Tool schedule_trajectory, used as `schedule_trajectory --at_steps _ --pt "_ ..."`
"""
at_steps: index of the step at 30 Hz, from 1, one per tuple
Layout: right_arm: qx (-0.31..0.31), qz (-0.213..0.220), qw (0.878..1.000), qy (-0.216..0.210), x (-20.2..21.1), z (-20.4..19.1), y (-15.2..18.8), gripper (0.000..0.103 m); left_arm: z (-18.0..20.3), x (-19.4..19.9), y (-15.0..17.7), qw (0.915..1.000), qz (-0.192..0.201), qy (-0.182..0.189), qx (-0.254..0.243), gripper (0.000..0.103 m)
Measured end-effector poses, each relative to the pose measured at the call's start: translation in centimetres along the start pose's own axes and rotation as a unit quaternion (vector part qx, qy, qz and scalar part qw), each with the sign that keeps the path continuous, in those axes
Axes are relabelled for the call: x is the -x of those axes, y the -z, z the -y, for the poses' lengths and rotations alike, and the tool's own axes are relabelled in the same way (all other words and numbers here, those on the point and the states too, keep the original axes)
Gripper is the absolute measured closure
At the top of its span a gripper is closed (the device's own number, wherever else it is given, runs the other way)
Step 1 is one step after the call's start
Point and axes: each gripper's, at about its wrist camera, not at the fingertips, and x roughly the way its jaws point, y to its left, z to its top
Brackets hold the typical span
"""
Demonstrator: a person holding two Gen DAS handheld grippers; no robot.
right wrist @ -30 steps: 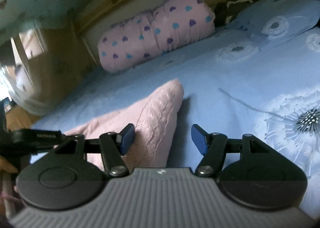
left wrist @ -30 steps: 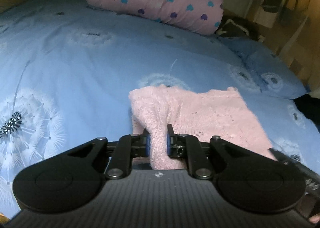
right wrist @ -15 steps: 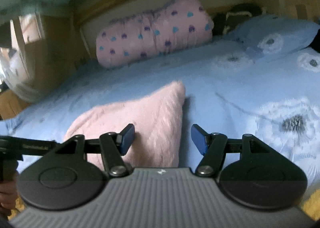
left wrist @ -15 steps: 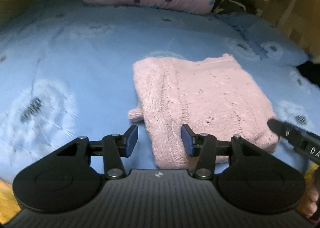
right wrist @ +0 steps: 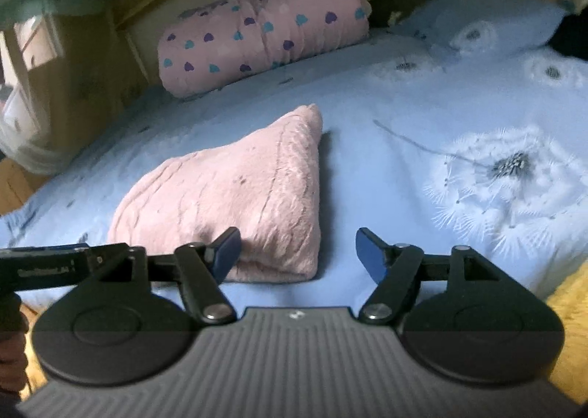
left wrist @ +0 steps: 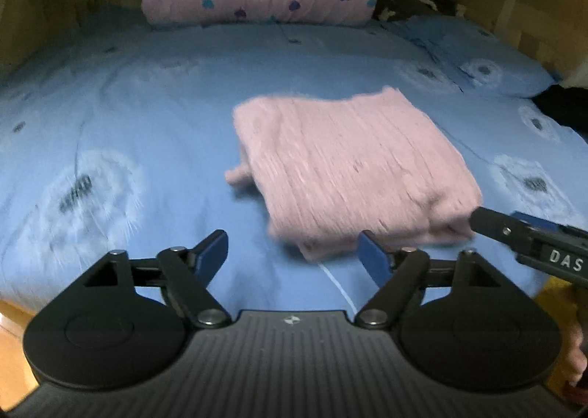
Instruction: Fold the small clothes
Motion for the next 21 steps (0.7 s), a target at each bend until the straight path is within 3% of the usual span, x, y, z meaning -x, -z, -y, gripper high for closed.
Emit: schedule_trajectory --at_steps 4,9,12,21 --pt "0.013 -0.012 1.000 -0.001 0.7 -0.7 0.2 0.031 0.1 -0.4 1.3 0.9997 -0.017 0.013 0.012 0.016" --pt "0.046 -0.022 0.999 0.005 0.8 -1.6 0.7 0.030 -0.2 -1.4 1.9 0.9991 -0.022 -0.023 0.029 0.013" --pt "0.073 -0.024 0.997 0.025 0.6 -2.4 1.0 0.018 -0.3 -2.0 2.0 0.9983 -0.019 -0.045 0.030 0.007" --pt "0.090 -0.046 0.994 0.036 -0.7 -2.8 2.2 0.018 0.4 -3.3 2.7 0.9974 -0.032 -0.063 0.015 0.000"
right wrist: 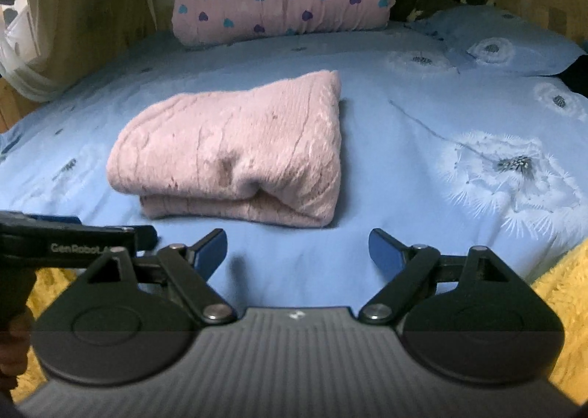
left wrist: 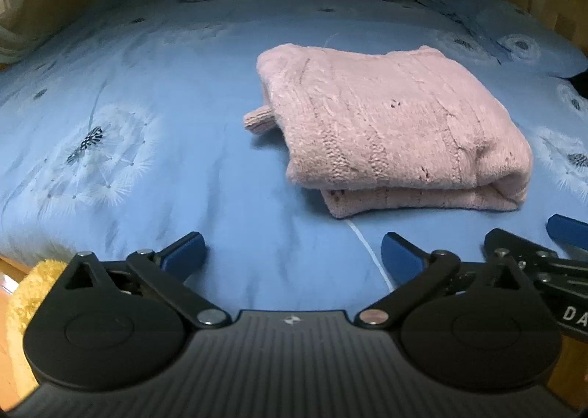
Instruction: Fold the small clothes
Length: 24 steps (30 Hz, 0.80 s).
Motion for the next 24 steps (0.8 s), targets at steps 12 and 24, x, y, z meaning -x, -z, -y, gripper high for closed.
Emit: schedule_trajectory --at_steps 12,24 --pt "0.010 0.002 1.000 0.006 -1.2 0.0 1.1 0.017 0.2 -0.6 0.2 1.0000 0.005 -0.005 -0.003 0.000" --pt "0.006 0.004 1.000 0.004 -1.1 0.1 1.2 0.016 0.2 -0.6 0.2 1.0000 0.006 -0.004 -0.003 0.000"
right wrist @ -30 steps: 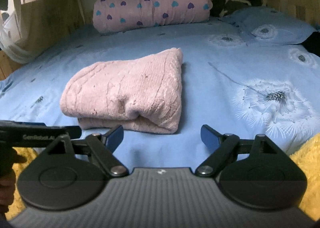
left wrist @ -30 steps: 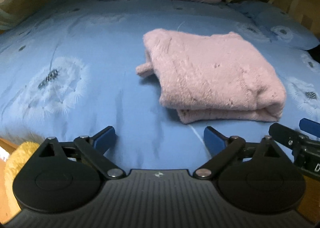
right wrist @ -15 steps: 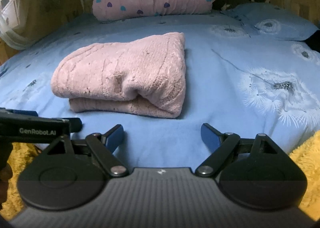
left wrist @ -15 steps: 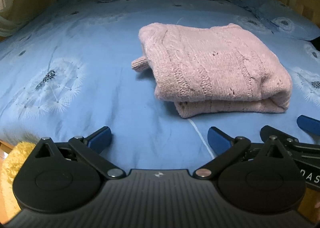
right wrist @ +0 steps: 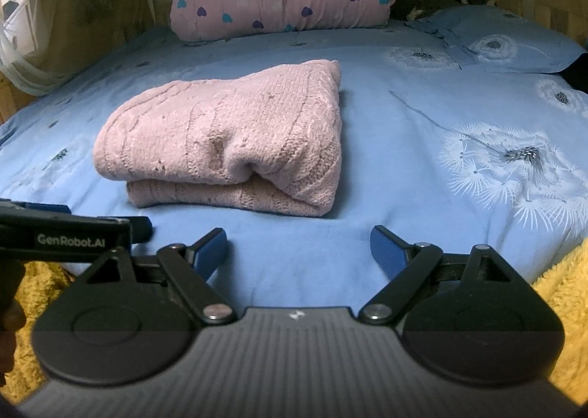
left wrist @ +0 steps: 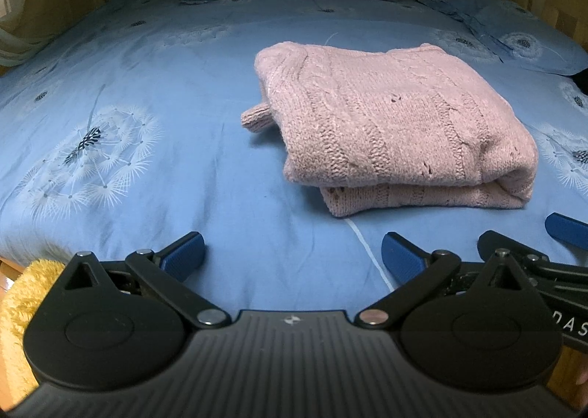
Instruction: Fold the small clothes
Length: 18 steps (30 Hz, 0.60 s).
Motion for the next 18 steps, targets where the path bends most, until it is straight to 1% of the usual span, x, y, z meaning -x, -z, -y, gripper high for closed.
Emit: schedule_trajectory --at_steps 18 --pt "-0.002 -0.001 1.000 0.000 0.03 -0.02 -0.10 0.016 -0.09 -0.09 0.00 1.0000 0.001 0.000 0.002 0.000"
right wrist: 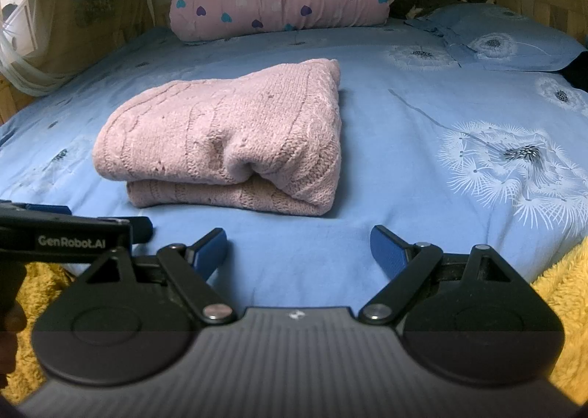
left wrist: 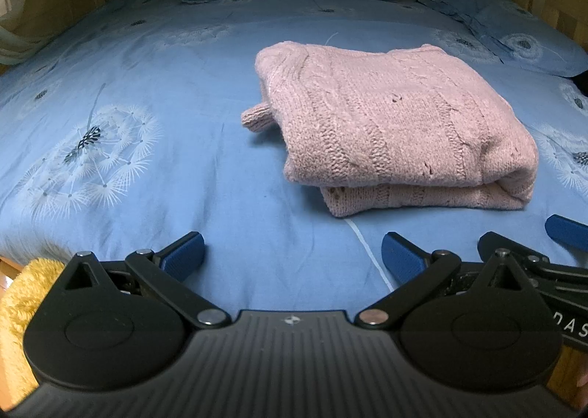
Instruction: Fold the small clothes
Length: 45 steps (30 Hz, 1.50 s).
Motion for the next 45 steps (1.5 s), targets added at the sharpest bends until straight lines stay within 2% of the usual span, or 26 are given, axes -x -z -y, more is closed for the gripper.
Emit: schedule_trajectory --at_steps 45 --pt "0.003 0.003 1.000 0.004 -0.10 -0.08 0.19 0.016 -0.16 -0.26 0.22 1.0000 0.003 0.001 0.006 0.000"
